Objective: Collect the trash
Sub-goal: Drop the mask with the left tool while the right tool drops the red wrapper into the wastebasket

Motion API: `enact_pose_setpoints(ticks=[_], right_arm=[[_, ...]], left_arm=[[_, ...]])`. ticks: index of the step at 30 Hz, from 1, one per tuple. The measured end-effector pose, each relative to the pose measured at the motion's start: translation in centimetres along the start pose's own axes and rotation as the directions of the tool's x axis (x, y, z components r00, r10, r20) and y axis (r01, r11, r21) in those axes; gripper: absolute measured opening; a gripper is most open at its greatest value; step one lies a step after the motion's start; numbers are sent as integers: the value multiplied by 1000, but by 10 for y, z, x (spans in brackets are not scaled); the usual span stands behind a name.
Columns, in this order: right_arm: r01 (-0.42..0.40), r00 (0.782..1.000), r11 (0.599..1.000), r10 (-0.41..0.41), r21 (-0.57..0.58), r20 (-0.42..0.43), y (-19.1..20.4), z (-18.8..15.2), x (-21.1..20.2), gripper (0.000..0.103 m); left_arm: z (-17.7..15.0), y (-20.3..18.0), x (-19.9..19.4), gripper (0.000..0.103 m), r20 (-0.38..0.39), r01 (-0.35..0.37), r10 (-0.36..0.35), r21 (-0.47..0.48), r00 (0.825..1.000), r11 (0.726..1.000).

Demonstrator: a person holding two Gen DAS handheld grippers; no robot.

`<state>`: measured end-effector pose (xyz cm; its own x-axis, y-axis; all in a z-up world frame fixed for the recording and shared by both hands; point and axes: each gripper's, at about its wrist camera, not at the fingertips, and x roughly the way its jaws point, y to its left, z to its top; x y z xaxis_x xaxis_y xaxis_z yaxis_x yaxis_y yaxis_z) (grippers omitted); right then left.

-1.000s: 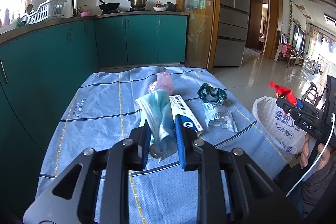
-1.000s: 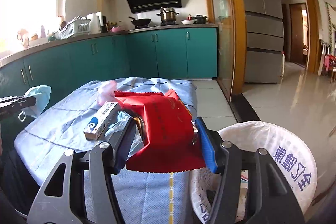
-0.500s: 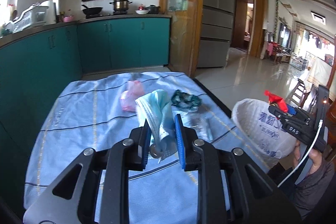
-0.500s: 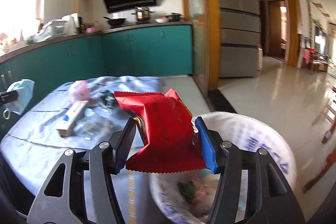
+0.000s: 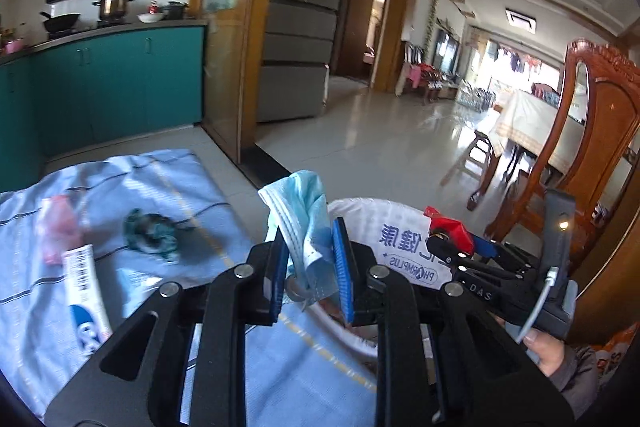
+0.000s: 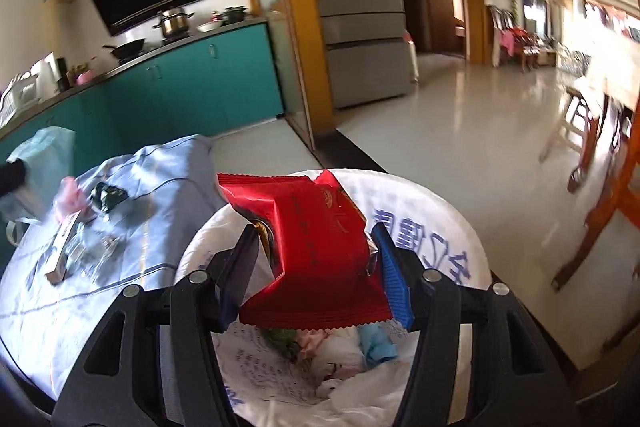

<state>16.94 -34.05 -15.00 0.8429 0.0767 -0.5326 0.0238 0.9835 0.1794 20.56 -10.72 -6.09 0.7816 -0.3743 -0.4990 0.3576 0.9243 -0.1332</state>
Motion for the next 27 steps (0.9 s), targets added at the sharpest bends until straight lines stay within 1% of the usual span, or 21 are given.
enact_pose_setpoints(ticks=[5, 6, 7, 8, 9, 11, 12, 14, 16, 18, 20, 21, 23, 25, 26, 27], right_arm=[[56, 998, 998, -56, -5, -17, -5, -1, 5, 59], [67, 998, 998, -67, -4, -19, -7, -2, 6, 59], [73, 997, 997, -73, 3, -23, -11, -3, 7, 60], [72, 997, 997, -72, 15, -27, -15, -3, 8, 61], [71, 997, 997, -70, 29, -32, -19, -3, 9, 61], [72, 997, 996, -70, 48, -38, -23, -3, 11, 72], [77, 996, 995, -75, 56, -37, -24, -2, 12, 74], [69, 997, 996, -67, 60, -30, -25, -2, 10, 79], [49, 999, 998, -48, 49, -25, -18, -1, 10, 83], [23, 999, 999, -22, 26, -30, -8, 1, 13, 84], [-11, 999, 1000, 11, -3, -37, 5, 3, 17, 85], [-36, 999, 999, 34, -33, -41, 19, 4, 20, 86], [-82, 996, 993, 78, -85, -52, 44, 7, 26, 87], [-168, 984, 975, 157, -144, -81, 73, 11, 33, 87], [-224, 973, 958, 208, -177, -102, 90, 13, 37, 87], [-289, 955, 931, 266, -221, -128, 113, 16, 40, 87]], left_arm=[[-4, -33, 61, 23, -78, 64, -60, 54, 995, 997], [-6, -39, 72, 27, -95, 71, -64, 65, 993, 995], [-7, -42, 80, 42, -107, 77, -69, 72, 992, 994], [-9, -45, 86, 51, -117, 81, -71, 75, 991, 994], [-10, -47, 90, 63, -121, 85, -76, 71, 990, 994], [-14, -45, 94, 66, -128, 87, -80, 53, 989, 995], [-15, -42, 93, 67, -132, 71, -64, 50, 989, 996], [-18, -35, 85, 69, -119, 6, 0, 53, 993, 999], [-19, -21, 65, 72, -83, -64, 68, 44, 994, 997], [-18, -1, 44, 75, -45, -140, 140, 13, 989, 990], [-22, 28, 16, 77, -11, -242, 241, -45, 970, 969], [-25, 39, 7, 78, -10, -275, 274, -67, 962, 959], [-36, 72, -17, 78, -45, -359, 356, -127, 933, 925], [-46, 97, -37, 78, -78, -414, 406, -159, 910, 896], [-50, 109, -49, 78, -85, -440, 431, -170, 898, 882], [-56, 122, -63, 78, -91, -475, 466, -181, 880, 861]])
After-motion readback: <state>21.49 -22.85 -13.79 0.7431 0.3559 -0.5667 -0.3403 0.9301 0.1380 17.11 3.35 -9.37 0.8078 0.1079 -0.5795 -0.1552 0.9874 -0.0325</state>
